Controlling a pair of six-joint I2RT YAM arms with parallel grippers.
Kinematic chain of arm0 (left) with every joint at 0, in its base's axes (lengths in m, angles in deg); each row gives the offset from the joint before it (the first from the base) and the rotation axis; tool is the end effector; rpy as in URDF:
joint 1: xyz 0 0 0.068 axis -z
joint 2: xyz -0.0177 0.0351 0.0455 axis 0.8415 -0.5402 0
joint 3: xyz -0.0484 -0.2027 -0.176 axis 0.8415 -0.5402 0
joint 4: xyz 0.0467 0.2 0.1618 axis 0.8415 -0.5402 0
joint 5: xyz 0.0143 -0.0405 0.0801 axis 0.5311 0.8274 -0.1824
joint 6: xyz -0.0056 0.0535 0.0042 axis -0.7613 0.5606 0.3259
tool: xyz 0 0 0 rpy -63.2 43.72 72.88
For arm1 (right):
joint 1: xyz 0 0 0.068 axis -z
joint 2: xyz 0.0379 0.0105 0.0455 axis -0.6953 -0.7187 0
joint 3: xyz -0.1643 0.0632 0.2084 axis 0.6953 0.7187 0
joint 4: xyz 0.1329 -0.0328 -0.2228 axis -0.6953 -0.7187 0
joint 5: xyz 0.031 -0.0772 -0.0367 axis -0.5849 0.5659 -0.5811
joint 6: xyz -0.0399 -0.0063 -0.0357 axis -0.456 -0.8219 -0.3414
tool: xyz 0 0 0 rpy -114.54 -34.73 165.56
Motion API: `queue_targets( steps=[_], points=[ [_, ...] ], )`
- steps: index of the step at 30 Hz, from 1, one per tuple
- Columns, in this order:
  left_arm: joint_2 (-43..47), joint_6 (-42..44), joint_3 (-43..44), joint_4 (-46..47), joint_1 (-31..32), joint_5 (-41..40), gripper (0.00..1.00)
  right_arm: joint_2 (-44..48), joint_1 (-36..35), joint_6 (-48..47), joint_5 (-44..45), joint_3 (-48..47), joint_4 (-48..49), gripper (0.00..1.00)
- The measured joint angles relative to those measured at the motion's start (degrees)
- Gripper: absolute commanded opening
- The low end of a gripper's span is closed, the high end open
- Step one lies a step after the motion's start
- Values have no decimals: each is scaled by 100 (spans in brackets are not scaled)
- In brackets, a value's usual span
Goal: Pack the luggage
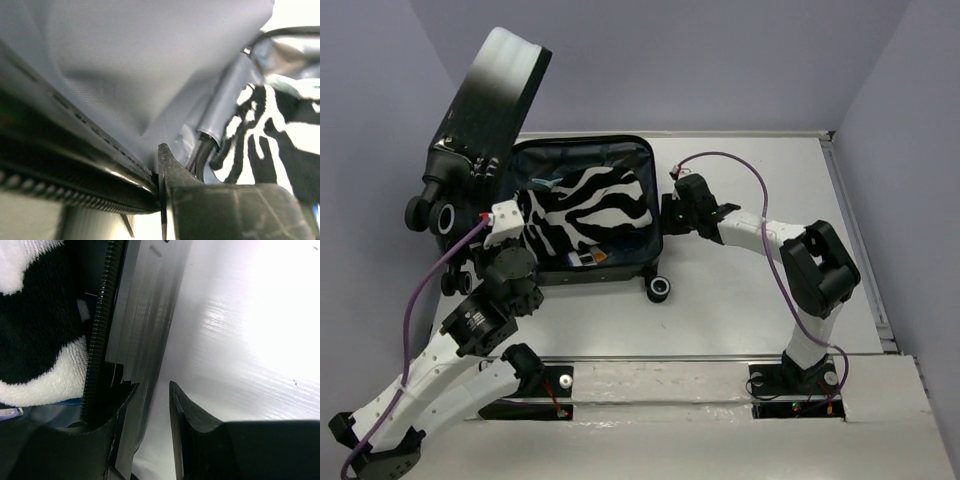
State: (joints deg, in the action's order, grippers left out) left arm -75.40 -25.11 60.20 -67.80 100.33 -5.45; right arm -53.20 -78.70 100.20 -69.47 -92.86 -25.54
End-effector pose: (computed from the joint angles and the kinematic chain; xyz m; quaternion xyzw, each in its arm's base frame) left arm 0.1051 -0.0509 0.3599 -0.1172 0.7026 0.2812 0.6431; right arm 0.3329 0.2333 0.2012 -0.0942 0.9022 0.2371 0.3478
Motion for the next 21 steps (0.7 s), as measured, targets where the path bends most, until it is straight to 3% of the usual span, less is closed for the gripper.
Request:
queue_targets(
  steps=[4, 6, 9, 10, 11, 12, 17, 20, 21],
  points=[
    [-334, 260, 109, -326, 813, -232, 6, 46, 11, 131, 9, 125, 142, 37],
    [-752, 330, 162, -415, 1279, -452, 6, 109, 11, 188, 81, 245, 254, 48],
    [-1329, 511, 219, -555, 1993, -570, 37, 463, 39, 236, 149, 730, 446, 58],
    [-1497, 608, 271, -581, 2205, -557, 63, 645, 68, 262, 140, 933, 452, 64],
    [-1705, 671, 339, -610, 2371, -428, 76, 839, 122, 280, 98, 1145, 470, 66],
    [-1895, 496, 470, -608, 2577, 227, 87, 1130, 256, 313, -15, 1425, 468, 68],
    [-2140, -509, 1567, 651, 3265, 3593, 92, 2046, 791, 385, -391, 2050, 605, 67],
    [-2212, -802, 2516, 1126, 3270, 4841, 92, 2625, 1095, 356, -437, 2337, 632, 59],
    [-2236, -874, 2791, 1263, 3270, 5213, 92, 2796, 1143, 328, -422, 2398, 595, 49]
  ],
)
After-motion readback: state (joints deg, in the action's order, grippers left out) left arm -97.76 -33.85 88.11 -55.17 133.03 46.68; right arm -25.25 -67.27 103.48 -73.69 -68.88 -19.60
